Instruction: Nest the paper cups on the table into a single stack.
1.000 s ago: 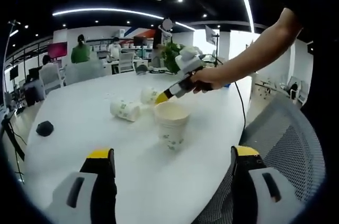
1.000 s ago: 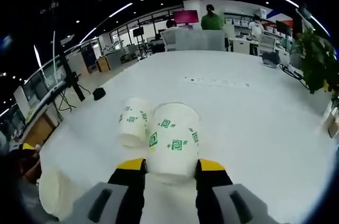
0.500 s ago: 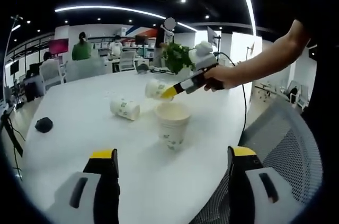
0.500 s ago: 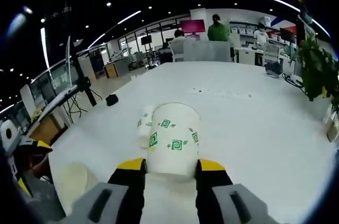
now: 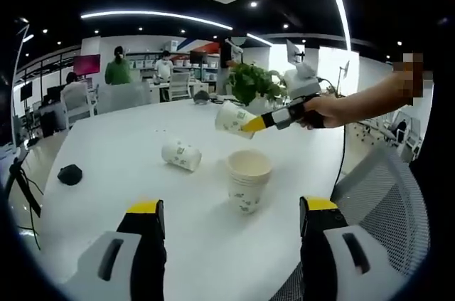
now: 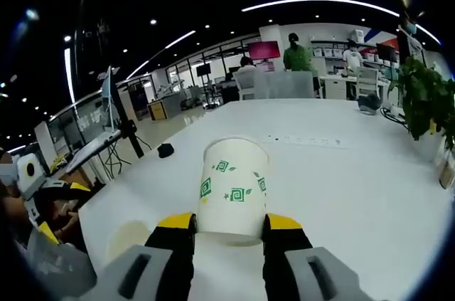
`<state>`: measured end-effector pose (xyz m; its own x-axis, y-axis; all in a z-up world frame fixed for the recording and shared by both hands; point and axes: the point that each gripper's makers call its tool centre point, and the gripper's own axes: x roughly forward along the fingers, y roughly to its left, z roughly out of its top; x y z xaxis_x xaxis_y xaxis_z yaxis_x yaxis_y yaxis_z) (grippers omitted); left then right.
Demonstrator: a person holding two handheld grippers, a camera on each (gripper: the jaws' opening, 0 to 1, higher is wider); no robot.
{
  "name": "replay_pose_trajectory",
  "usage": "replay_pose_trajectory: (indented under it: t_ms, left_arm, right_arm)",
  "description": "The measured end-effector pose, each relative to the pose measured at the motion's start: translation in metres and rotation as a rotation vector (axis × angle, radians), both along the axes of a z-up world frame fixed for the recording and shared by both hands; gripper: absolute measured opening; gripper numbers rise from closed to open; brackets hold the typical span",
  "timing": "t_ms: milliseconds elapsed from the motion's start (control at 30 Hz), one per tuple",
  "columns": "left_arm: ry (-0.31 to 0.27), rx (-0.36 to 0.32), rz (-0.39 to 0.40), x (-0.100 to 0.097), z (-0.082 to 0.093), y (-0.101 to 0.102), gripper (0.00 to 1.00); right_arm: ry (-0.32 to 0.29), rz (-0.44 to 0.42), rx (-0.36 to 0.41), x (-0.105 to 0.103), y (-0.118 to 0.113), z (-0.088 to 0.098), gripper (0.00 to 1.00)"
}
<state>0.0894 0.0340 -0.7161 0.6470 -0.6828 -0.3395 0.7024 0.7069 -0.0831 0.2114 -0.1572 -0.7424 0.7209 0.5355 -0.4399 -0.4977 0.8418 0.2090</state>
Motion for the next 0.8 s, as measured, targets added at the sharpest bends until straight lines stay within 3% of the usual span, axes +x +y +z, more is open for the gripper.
replay_pose_trajectory:
  t_ms: [300,433,800]
  left_arm:
    - [0.008,0.030,-0.011,0.013,0.021,0.002,0.62]
    - [-0.006,-0.003,-0.028,0.020,0.039,-0.004,0.59]
    - [-0.029,-0.024,-0.107,0.025,0.062,-0.028,0.43]
  right_arm:
    - [-0.040,0.033,0.011,-0.019,0.008,0.011,0.36]
    - [-0.059,0.044,0.029,-0.028,0.010,0.021,0.36]
    - [-0.093,0.115,0.039,-0.062,0.026,0.036,0.36]
